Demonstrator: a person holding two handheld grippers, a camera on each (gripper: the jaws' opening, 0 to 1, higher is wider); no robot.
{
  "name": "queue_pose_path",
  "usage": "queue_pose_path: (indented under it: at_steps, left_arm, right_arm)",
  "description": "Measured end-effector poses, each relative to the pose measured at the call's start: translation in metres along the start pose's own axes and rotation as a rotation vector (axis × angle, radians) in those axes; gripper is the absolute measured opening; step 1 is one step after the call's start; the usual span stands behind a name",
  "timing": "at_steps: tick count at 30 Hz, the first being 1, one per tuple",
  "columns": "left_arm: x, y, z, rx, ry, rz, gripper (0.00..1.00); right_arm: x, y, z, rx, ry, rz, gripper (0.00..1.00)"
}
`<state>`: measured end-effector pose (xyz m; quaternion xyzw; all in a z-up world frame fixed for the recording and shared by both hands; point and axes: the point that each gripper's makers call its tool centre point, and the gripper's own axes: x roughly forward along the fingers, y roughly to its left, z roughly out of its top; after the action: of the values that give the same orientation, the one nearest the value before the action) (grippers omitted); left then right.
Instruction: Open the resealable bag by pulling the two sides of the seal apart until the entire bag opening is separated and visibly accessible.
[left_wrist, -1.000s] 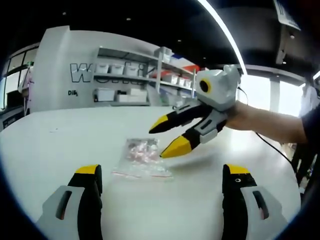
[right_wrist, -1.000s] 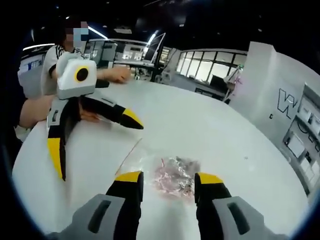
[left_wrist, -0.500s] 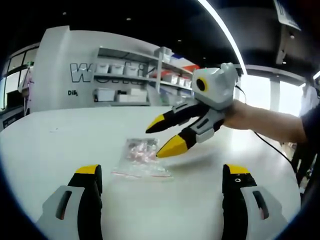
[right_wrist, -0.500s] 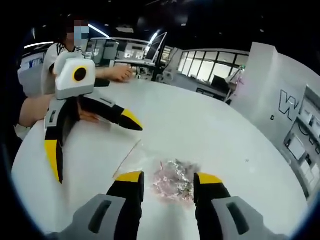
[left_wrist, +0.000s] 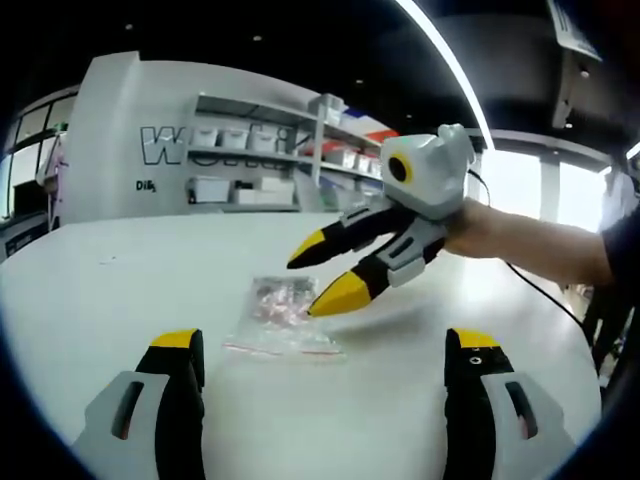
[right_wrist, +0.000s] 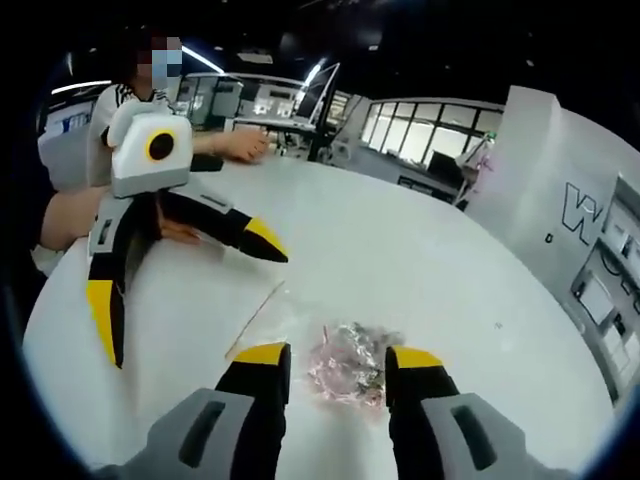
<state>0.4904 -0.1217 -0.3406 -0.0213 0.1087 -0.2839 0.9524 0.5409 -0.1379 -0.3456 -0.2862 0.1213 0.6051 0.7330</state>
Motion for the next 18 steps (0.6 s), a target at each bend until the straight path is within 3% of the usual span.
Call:
queue_pose_path:
  at_steps: [18]
  left_arm:
    - [0.0012,0.0007,-0.0009,0.003,0.004,0.002,0.99]
  right_arm:
    - [0.0029,-0.0014,-0.0022,-0.063,0.038,0.023,0.33]
